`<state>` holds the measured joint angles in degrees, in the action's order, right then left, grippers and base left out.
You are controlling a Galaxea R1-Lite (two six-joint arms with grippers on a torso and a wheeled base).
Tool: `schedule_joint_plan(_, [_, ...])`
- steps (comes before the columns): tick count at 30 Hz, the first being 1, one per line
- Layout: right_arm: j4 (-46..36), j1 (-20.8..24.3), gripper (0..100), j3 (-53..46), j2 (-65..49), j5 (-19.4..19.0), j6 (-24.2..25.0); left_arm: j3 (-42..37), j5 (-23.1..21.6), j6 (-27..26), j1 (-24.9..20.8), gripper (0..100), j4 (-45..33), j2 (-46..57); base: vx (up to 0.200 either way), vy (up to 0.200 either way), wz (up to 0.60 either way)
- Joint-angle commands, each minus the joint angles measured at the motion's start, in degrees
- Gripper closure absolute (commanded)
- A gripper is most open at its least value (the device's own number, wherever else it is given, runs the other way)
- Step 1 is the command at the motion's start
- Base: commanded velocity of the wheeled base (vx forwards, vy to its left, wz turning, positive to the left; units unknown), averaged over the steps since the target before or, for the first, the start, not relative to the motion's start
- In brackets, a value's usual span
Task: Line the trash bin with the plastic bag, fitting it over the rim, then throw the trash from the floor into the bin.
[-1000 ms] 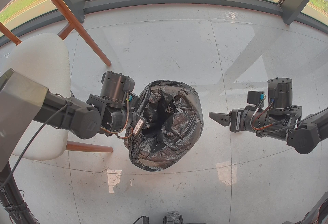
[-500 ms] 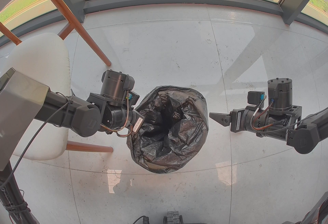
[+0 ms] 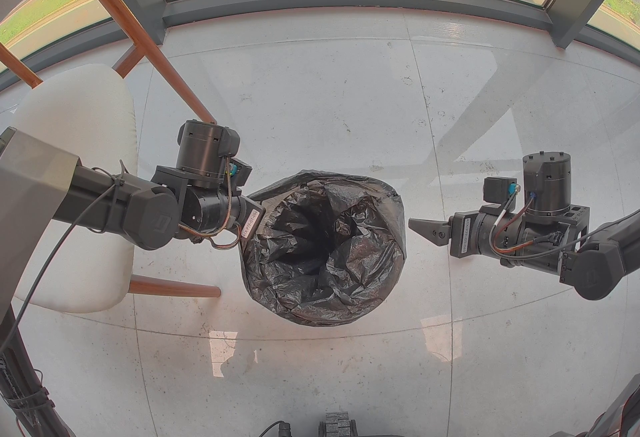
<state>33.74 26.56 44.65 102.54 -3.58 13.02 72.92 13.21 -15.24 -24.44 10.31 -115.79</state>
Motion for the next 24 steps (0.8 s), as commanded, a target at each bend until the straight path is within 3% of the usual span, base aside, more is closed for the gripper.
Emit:
schedule_joint_plan(1, [0.01,-0.20,0,-0.01,-0.05,-0.02,0.08,-0.68,0.06,-0.14,0.45,0,-0.03,0.21,0.000,0.000,0.00])
schedule_joint_plan(7, [0.01,-2.74,0,-0.27,-1.02,0.16,-0.01,-0.85,0.06,-0.05,0.54,0,-0.03,0.39,0.000,0.000,0.00])
schedule_joint_plan(11, [-0.08,-9.69,0,-1.76,-2.34,-0.81,-0.01,-2.44,-0.03,0.03,0.71,0,-0.03,2.50,0.000,0.000,0.00])
schedule_joint_plan(17, [-0.17,-17.16,0,-2.73,-3.04,-6.08,-2.82,-5.95,-0.21,-0.23,3.08,0,0.67,3.02,0.000,0.000,0.00])
schedule_joint_plan(24, [-0.17,-18.21,0,-2.55,-2.69,-6.35,-3.53,-5.78,-0.29,-0.23,4.58,0,1.11,2.50,0.000,0.000,0.00])
